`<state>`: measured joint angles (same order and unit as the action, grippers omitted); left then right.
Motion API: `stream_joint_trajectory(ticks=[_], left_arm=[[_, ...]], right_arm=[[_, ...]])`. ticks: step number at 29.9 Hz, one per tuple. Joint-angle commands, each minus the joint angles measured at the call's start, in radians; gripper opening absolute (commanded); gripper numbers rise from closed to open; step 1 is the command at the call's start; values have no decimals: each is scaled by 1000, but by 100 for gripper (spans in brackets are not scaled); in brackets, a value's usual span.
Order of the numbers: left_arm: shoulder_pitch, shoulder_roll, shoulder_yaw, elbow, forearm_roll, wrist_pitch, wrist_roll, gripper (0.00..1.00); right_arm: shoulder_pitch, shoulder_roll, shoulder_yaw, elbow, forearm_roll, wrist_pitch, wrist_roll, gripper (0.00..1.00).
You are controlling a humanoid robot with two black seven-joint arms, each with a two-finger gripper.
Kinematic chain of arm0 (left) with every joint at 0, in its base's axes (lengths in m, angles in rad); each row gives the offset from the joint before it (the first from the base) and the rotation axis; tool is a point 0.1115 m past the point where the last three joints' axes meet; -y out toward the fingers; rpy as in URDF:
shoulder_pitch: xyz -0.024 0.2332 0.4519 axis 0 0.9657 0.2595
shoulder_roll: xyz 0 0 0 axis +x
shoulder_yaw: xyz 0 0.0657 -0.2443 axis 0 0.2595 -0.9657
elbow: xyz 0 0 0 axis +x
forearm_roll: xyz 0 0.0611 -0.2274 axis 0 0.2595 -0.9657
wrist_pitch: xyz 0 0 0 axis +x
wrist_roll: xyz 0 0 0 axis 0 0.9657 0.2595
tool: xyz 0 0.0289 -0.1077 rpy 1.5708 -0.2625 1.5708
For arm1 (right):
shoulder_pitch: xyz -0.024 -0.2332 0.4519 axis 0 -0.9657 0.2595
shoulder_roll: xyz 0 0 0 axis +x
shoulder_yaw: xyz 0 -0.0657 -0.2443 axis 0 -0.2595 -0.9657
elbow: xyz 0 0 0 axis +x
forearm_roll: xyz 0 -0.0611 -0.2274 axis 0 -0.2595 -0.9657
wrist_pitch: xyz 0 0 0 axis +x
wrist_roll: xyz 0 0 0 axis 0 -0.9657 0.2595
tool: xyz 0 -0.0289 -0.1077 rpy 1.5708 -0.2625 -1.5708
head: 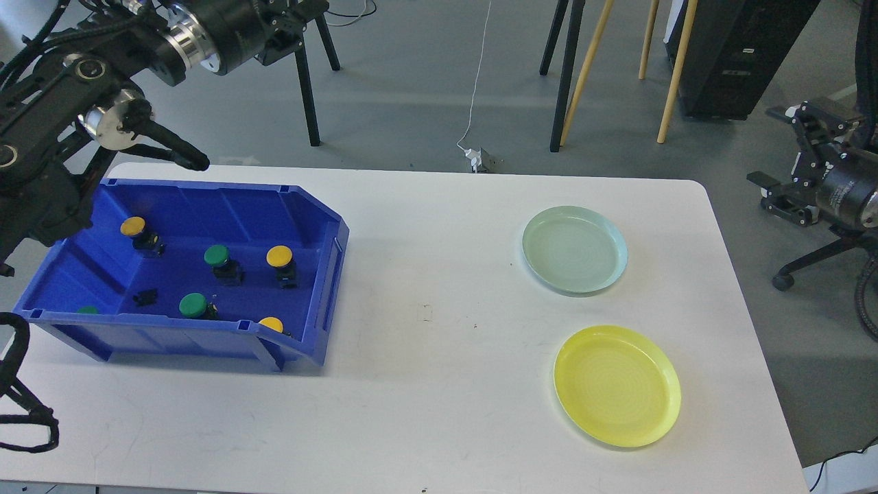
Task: Pass button and place on color plate
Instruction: 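Move the left gripper down toward the buttons in the blue bin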
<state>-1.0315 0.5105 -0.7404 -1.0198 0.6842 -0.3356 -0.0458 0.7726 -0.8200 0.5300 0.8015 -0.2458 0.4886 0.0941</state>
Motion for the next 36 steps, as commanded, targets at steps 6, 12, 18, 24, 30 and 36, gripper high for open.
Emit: stream_joint_trajectory(ticks=[6, 12, 18, 24, 30, 36], left_arm=[[16, 19, -65, 26, -50, -49, -190, 100], [-7, -53, -86, 182, -230, -140, -203, 100], [25, -6, -51, 143, -122, -109, -195, 100], [41, 229, 122, -22, 130, -134, -189, 100], [36, 330, 124, -82, 186, -153, -187, 100], [41, 329, 102, -68, 180, -153, -213, 100]], right_arm=[[-13, -13, 5, 10, 0, 0, 10, 99], [-15, -16, 39, 16, 5, 0, 15, 99], [-12, -16, 38, 44, 0, 0, 15, 99], [-3, -21, 38, 42, -1, 0, 16, 99], [-3, -19, 38, 41, -3, -2, 16, 99], [1, -18, 38, 41, -1, -2, 16, 99]])
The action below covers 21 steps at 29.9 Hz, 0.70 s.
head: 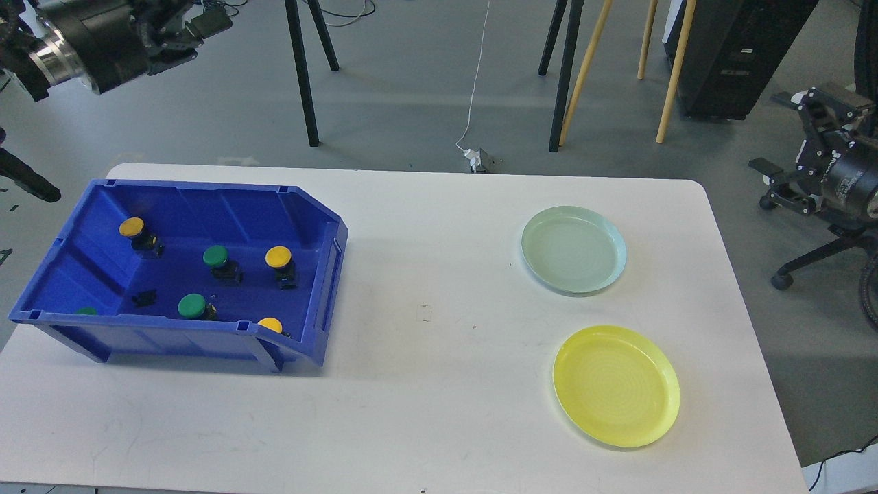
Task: Pass button and place on color plate
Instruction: 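Move the left gripper down toward the buttons in the blue bin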
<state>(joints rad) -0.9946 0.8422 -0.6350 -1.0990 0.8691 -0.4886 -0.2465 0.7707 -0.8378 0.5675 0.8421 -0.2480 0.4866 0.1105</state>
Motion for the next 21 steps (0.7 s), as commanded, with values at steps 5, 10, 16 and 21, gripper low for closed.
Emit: stream_joint_trajectory(ticks=[5, 10, 16, 21], left_arm=[[16, -45, -5, 96, -6, 0, -14, 100], [16, -35, -17, 85, -9, 0, -13, 100], [74, 115, 78, -91, 179, 0, -8, 100], [97, 164, 123, -168, 508, 0, -10, 100]], right_arm=[[4, -1, 6, 0, 1, 0, 0, 99], [2, -1, 21, 0, 1, 0, 2, 99], [5, -1, 20, 0, -1, 2, 0, 99], [22, 2, 18, 0, -1, 2, 0, 99]])
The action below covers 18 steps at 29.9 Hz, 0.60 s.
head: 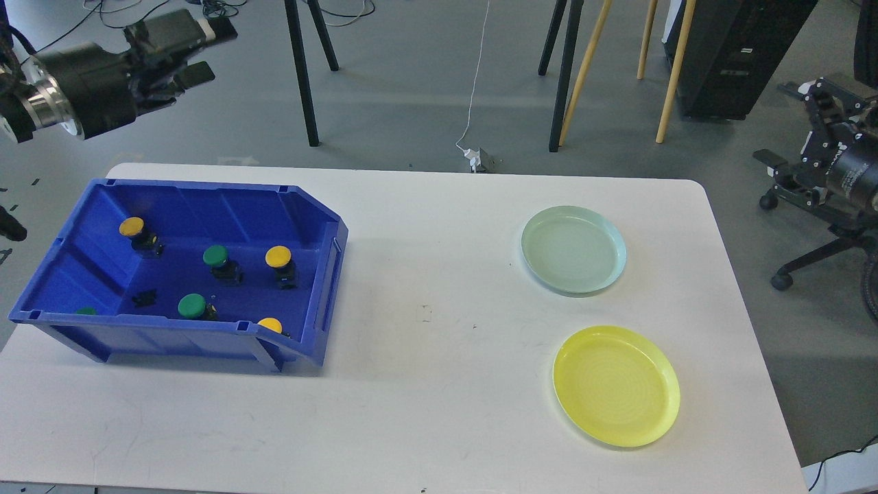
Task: Pass button and place on color plate
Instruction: 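Move the left gripper down toward the buttons in the blue bin, then grasp a green button in the bin with the left gripper and lift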
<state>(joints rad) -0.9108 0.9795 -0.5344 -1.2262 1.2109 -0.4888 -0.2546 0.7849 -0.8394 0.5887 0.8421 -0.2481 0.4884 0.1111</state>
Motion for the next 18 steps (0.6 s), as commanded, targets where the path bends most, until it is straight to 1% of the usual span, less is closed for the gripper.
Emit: stream_joint_trajectory(ticks=[1, 3, 5, 7, 9, 13, 18], left_arm=[[16, 28, 25, -42, 209, 0, 0, 100], [24, 25, 37, -44, 313, 0, 2, 100], [32, 24, 83, -45, 430, 0, 12, 100], [35, 24, 128, -39, 504, 4, 14, 100], [38, 22, 168, -30, 533, 25, 14, 100], [38, 12, 231, 8, 539, 32, 12, 100], [38, -114, 255, 100, 533, 23, 14, 100]], right_arm=[[8, 3, -3, 0, 0, 0, -1, 99], [8, 5, -3, -1, -2, 0, -1, 99], [10, 2, -4, -5, -2, 0, -1, 99], [11, 2, -3, -5, -8, 0, -1, 99], [16, 2, -4, -5, -10, 0, -1, 99], [20, 2, -6, -3, -10, 0, -2, 99], [19, 0, -9, 0, -13, 0, -4, 99]])
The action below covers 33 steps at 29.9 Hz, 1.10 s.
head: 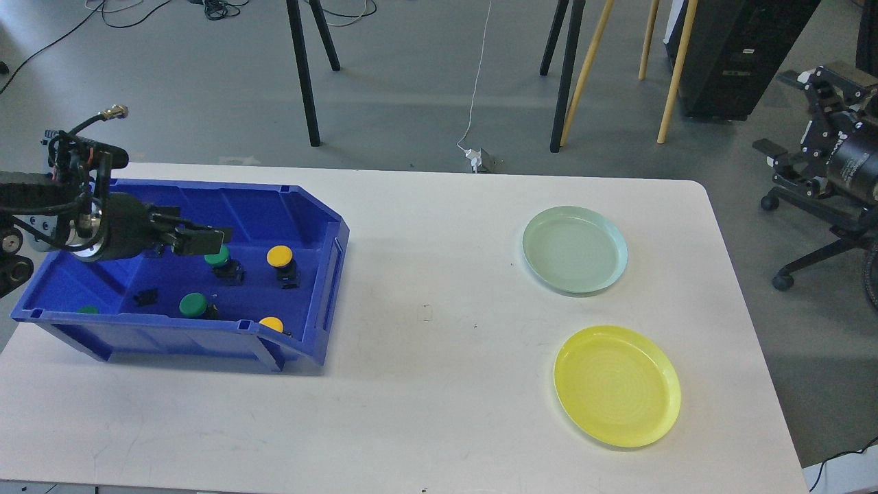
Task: Pass button and place on color plate
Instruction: 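Grasp a green button in the bin with the left gripper and lift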
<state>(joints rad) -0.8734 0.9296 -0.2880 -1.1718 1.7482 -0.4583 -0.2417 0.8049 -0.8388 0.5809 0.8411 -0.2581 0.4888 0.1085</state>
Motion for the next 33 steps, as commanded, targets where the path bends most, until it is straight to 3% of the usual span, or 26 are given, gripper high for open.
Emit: stream_joint_trajectory(ticks=[1, 6, 12, 23, 33], left_arm=[[2, -83, 9, 66, -9, -7, 1, 100], [4, -218, 7, 253, -9, 1, -10, 100], [30, -255, 10, 354, -10, 46, -19, 100], [30, -313, 61, 480, -9, 115, -21, 100], [31, -328, 76, 544, -13, 122, -53, 100]], right_arm=[[-1, 0, -1, 1, -10, 0, -1, 99], [-3, 4, -3, 4, -62, -21, -3, 99], [-1, 9, -3, 4, -62, -22, -4, 99], [-3, 12, -3, 4, -63, -39, -4, 99], [-1, 14, -3, 3, -64, -42, -3, 99]])
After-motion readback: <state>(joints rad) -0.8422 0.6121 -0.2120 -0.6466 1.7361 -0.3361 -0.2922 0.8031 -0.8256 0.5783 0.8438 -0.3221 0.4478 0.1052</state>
